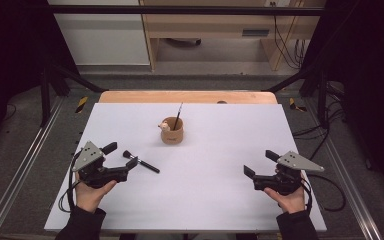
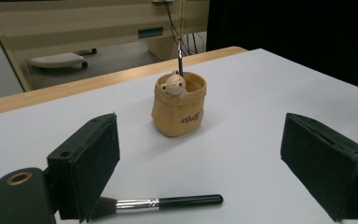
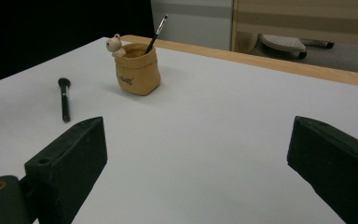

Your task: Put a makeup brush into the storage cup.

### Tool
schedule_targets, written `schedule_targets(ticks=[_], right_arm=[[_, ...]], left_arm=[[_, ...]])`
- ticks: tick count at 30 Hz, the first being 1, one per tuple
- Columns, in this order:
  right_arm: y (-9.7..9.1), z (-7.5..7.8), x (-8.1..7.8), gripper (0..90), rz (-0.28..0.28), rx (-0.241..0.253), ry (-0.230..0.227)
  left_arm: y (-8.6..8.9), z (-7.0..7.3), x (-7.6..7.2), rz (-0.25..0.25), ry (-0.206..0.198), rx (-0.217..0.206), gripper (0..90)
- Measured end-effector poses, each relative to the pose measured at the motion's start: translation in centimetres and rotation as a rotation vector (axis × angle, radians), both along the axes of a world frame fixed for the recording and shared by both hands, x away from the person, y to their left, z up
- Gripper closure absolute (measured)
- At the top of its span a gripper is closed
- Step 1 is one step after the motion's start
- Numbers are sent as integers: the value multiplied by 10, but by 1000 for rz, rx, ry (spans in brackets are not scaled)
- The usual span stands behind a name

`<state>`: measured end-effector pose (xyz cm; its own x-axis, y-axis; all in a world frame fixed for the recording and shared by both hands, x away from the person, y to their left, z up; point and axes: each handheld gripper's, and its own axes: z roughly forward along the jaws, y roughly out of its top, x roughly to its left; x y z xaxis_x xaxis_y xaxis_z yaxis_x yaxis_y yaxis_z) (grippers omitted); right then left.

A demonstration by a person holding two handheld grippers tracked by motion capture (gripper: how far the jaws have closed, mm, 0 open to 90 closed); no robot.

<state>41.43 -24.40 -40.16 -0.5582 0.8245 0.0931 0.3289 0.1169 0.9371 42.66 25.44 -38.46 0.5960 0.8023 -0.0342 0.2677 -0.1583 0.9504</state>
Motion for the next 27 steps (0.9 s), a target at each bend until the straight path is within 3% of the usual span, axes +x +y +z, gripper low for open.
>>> schedule_targets(ticks=[10, 16, 27], right_arm=[[0, 1, -1, 54, -3, 2, -4], [-1, 1, -2, 54, -4, 3, -7], [-1, 0, -1, 53, -6, 3, -4]], left_arm=[[22, -4, -13, 32, 3, -24, 111], [35, -14, -16, 65, 22, -18, 108], [37, -20, -14, 87, 38, 1, 105]])
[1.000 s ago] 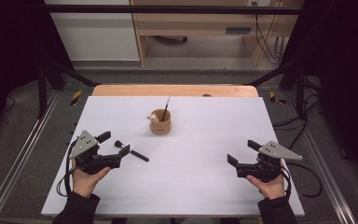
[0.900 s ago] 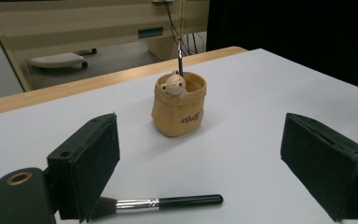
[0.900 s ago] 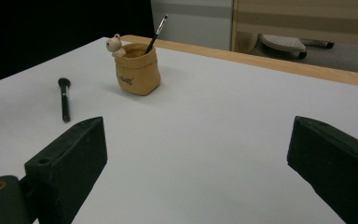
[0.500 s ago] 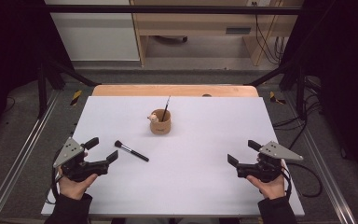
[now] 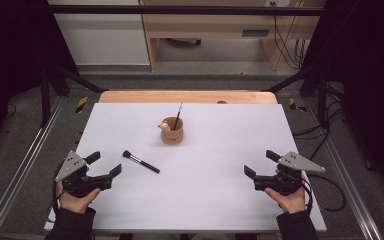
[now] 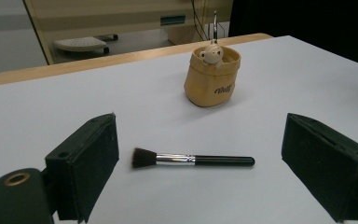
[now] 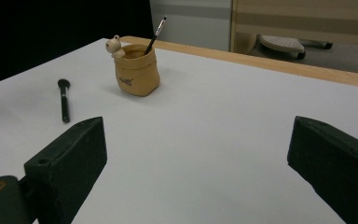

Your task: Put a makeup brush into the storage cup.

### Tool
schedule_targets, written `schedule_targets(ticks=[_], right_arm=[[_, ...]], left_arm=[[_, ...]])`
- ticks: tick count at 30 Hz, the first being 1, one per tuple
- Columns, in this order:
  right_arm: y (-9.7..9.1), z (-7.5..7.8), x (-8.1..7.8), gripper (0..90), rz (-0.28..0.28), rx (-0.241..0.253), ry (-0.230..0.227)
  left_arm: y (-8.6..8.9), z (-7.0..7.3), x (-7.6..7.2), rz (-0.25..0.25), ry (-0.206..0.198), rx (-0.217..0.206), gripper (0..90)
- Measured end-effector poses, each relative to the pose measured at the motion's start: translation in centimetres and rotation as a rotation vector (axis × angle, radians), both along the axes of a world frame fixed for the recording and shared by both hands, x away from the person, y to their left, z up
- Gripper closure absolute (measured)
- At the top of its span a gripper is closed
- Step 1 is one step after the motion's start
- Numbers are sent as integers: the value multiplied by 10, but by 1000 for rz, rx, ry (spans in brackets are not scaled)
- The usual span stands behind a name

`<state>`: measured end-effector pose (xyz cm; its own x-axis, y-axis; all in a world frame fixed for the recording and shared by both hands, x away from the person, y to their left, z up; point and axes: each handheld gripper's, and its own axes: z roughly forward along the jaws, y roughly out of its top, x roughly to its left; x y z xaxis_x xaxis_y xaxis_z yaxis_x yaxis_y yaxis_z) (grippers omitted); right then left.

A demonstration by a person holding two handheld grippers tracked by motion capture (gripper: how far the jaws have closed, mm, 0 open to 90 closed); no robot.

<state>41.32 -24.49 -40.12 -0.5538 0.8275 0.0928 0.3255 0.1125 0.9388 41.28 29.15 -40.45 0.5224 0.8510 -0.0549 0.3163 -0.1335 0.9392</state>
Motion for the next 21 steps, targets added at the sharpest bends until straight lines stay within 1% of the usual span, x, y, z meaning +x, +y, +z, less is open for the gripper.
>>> schedule_targets(ticks=[2, 4, 7, 12, 18, 21], right_arm=[[0, 0, 0, 53, 0, 0, -1], [0, 0, 0, 53, 0, 1, -3], [0, -1, 1, 53, -1, 0, 4], [1, -1, 1, 53, 2, -3, 2], [0, -1, 0, 53, 1, -5, 2], [1, 0, 0, 53, 3, -3, -1]], left_arm=[[-2, 1, 0, -1, 4, 1, 104], [-3, 0, 1, 8, 9, 5, 104], [-6, -2, 4, 19, 22, 9, 103], [-12, -4, 8, 37, 41, -1, 103], [-24, -7, 17, 45, 74, 11, 103], [-31, -8, 22, 50, 85, 27, 105]])
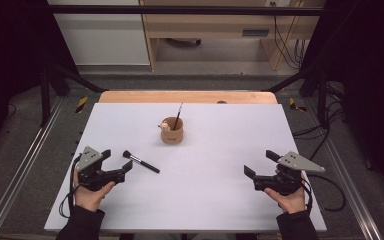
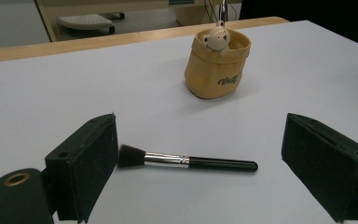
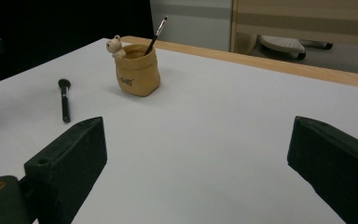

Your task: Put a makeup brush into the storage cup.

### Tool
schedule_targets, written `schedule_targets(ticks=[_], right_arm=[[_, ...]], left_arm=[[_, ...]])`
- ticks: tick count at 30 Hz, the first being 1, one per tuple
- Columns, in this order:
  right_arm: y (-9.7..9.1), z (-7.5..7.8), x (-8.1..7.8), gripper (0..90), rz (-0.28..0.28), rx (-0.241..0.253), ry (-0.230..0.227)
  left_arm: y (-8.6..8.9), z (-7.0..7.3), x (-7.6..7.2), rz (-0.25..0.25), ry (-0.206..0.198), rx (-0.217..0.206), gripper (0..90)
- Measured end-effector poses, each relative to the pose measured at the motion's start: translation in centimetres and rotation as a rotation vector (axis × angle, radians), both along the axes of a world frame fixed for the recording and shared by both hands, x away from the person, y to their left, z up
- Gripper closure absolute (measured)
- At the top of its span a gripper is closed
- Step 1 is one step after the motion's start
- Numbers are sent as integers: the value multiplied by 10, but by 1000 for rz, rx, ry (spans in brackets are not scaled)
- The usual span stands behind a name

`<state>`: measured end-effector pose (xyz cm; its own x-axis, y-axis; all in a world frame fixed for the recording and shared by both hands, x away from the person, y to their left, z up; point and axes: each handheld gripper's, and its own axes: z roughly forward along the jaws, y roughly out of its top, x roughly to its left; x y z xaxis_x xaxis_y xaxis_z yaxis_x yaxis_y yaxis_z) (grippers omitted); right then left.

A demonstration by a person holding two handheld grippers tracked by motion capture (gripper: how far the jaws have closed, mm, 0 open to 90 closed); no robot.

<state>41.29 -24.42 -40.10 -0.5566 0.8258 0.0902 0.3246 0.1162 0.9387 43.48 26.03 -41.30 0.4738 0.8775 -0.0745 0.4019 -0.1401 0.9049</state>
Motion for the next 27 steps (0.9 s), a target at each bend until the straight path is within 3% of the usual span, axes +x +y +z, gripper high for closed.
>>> schedule_targets(ticks=[6, 9, 18, 27], right_arm=[[0, -1, 0, 53, -2, -1, 3], [0, -1, 0, 53, -1, 0, 4], [1, -1, 1, 53, -1, -1, 3], [2, -2, 1, 53, 4, -7, 5]], left_arm=[[-11, -7, 10, 5, 29, 34, 105], [-16, -10, 16, 15, 46, 28, 108], [-34, -23, 30, 67, 107, 63, 117], [-48, -40, 41, 109, 169, 64, 134]])
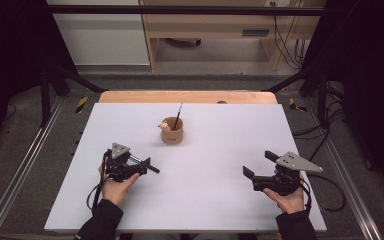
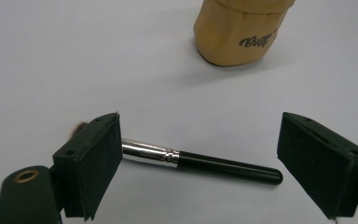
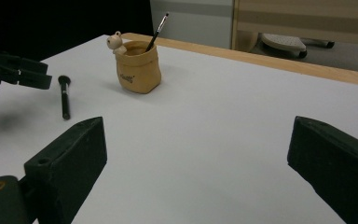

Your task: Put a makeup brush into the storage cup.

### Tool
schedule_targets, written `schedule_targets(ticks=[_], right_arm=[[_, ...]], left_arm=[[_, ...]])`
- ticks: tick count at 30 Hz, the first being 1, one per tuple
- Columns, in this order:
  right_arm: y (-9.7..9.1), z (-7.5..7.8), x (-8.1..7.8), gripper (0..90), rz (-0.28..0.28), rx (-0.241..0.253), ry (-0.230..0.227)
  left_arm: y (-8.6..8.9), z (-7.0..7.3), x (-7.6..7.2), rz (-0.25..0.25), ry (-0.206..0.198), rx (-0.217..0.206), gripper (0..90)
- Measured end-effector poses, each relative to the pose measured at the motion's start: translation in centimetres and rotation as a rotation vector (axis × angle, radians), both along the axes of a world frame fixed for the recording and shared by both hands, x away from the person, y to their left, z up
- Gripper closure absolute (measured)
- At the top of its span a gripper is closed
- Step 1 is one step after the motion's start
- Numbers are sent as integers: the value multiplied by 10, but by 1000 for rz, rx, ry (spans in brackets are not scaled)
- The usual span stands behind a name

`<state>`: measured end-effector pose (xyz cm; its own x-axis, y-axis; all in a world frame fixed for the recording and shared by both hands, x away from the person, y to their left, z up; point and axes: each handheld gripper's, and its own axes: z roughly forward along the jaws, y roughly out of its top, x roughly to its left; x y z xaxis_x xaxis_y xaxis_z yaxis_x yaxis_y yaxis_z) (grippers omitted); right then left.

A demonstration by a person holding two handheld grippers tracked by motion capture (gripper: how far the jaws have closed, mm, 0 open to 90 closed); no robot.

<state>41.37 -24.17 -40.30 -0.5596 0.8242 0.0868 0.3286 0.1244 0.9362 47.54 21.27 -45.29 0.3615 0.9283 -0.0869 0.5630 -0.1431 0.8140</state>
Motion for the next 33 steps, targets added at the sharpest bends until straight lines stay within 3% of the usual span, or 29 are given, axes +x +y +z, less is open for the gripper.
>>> schedule_targets(ticks=[10, 17, 33], right_arm=[[1, 0, 0, 54, 3, -2, 0], [2, 0, 0, 54, 3, -2, -1], [1, 0, 0, 54, 4, 0, -2]], left_arm=[[-13, -13, 9, 23, 56, 41, 177], [-17, -21, 14, 65, 103, 56, 228], [-16, -23, 16, 105, 149, 61, 298]])
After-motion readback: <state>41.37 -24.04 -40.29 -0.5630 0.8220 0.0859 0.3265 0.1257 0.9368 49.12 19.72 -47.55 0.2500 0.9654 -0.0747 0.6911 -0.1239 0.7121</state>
